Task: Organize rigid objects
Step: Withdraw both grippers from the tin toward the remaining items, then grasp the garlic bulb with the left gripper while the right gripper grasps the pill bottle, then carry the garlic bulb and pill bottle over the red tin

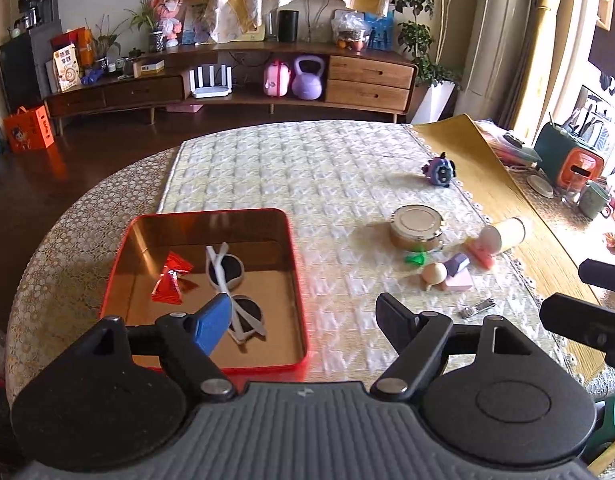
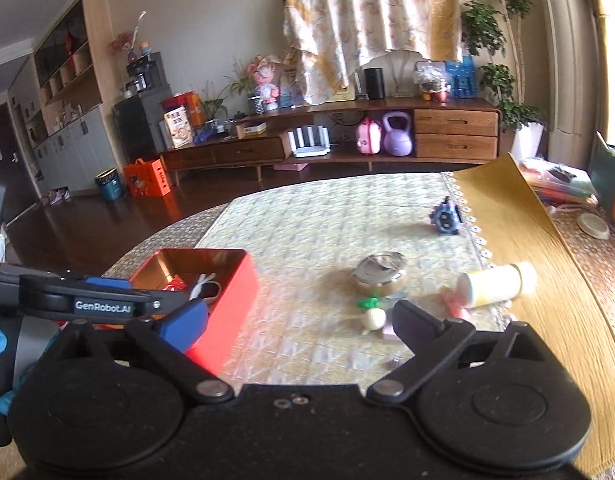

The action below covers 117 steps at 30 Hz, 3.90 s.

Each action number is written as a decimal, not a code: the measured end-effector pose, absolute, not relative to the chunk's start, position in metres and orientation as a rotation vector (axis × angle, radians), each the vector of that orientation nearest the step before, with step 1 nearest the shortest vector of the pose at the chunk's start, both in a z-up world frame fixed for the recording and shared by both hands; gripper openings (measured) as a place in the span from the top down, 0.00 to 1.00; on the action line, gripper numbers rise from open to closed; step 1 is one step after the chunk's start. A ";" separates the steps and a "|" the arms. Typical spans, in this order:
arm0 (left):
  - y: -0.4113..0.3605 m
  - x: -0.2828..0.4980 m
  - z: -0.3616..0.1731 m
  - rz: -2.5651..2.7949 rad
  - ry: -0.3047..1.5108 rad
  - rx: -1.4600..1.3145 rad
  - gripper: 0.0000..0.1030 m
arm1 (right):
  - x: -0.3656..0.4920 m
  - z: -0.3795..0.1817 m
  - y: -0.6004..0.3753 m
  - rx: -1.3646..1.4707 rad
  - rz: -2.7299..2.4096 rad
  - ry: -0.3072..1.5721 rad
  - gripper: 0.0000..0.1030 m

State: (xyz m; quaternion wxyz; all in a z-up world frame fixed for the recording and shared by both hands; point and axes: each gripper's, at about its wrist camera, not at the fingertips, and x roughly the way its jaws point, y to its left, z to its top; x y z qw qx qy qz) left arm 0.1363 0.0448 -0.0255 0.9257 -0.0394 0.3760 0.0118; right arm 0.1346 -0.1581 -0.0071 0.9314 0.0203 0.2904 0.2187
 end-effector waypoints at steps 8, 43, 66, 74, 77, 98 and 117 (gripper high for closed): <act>0.018 0.139 -0.035 0.001 0.749 -0.092 0.20 | 0.138 -0.023 -0.205 0.066 0.354 0.612 0.03; -0.068 0.248 -0.121 -0.129 0.816 -0.022 0.20 | 0.307 -0.071 -0.281 0.096 0.041 0.731 0.04; -0.072 0.279 -0.147 -0.254 0.848 -0.068 0.53 | 0.359 -0.121 -0.273 0.319 -0.002 0.902 0.24; -0.074 0.281 -0.145 -0.285 0.838 -0.073 0.73 | 0.356 -0.121 -0.272 0.327 0.006 0.899 0.42; -0.073 0.282 -0.145 -0.281 0.840 -0.079 0.73 | 0.352 -0.119 -0.272 0.312 0.018 0.890 0.49; -0.056 0.242 -0.115 -0.223 0.872 -0.120 0.73 | 0.264 -0.079 -0.260 0.240 0.170 0.881 0.54; 0.005 0.178 -0.064 -0.131 0.843 -0.176 0.73 | 0.197 -0.020 -0.185 0.183 0.386 0.838 0.54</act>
